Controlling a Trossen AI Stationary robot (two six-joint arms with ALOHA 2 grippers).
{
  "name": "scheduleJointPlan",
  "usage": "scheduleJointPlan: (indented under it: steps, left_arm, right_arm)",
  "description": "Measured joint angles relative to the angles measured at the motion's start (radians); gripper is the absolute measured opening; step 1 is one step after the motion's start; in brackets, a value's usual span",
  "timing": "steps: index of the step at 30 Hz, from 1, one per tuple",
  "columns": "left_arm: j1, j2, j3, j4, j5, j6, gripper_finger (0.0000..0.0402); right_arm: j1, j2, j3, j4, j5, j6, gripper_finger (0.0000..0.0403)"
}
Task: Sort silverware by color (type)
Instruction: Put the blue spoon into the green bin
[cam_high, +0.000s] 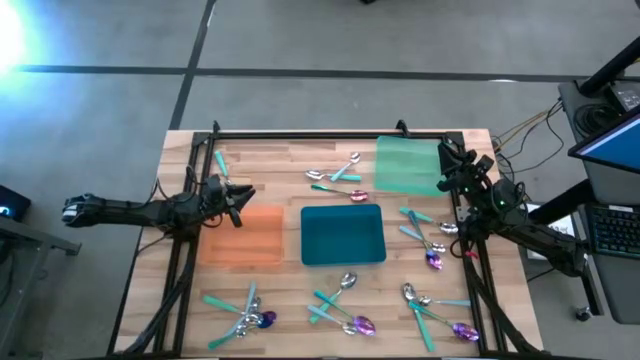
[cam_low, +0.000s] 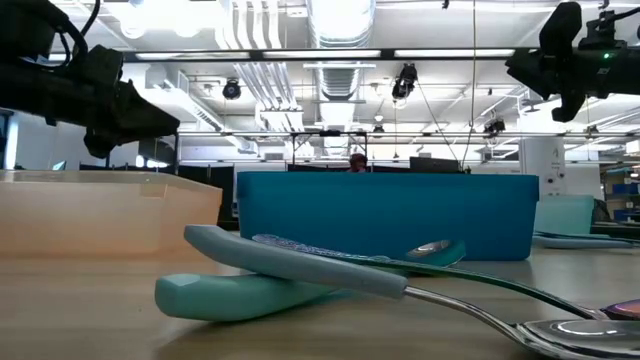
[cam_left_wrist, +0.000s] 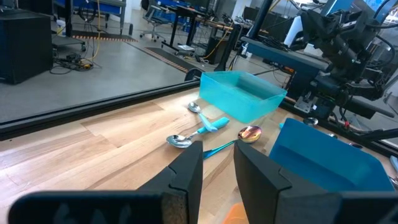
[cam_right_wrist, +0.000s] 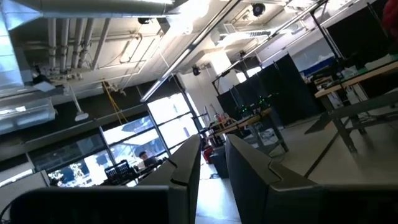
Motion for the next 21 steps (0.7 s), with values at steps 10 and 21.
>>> scheduleJointPlan:
  steps: [10, 21]
  left_arm:
    - [0.000, 0.000, 0.000, 0.000, 0.000, 0.002, 0.0075]
    - [0.001, 0.000, 0.000, 0.017, -0.025, 0.003, 0.0075]
  right_arm:
    - [0.000, 0.000, 0.000, 0.002, -0.106, 0.014, 0.0068]
    - [0.000, 0.000, 0.001, -0.001, -0.108, 0.008, 0.0068]
